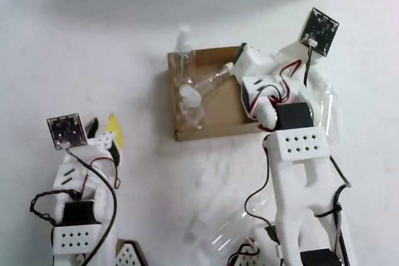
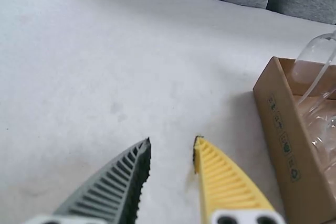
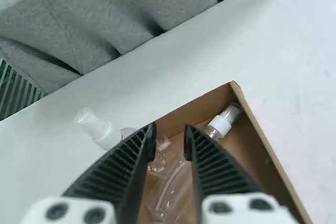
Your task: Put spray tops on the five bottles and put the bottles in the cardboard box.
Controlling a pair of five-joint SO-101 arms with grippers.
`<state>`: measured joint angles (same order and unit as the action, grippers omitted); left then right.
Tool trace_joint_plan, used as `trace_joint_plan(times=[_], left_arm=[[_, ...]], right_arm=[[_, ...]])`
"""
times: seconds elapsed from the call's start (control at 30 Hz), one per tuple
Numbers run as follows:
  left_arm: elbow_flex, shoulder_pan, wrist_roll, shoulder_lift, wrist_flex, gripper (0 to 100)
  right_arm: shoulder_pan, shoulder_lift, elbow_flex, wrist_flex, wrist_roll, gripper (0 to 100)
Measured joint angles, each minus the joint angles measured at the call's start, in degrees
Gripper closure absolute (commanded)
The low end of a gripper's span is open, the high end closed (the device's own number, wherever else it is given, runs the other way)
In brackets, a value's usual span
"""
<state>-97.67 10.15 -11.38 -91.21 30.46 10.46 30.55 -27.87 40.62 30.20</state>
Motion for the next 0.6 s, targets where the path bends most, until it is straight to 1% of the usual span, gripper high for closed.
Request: trace_joint_plan(times=[0.1, 0.17, 0.53, 0.6], left_arm=[[0.0, 0.0, 0.0, 0.0, 0.0, 86], [0.0, 0.0, 0.0, 0.0, 0.0, 86], [0.0, 0.0, 0.0, 0.0, 0.0, 86], [0.0, 0.0, 0.0, 0.0, 0.0, 86]], right_arm=[[0.1, -1.6, 1.2, 0.5, 0.0, 94.6], [-0.4, -4.7, 4.1, 3.1, 0.0, 94.7], [-0.4, -31.0, 31.6, 23.9, -0.1, 94.3], [-0.4, -36.0, 36.5, 26.8, 1.2, 94.3]])
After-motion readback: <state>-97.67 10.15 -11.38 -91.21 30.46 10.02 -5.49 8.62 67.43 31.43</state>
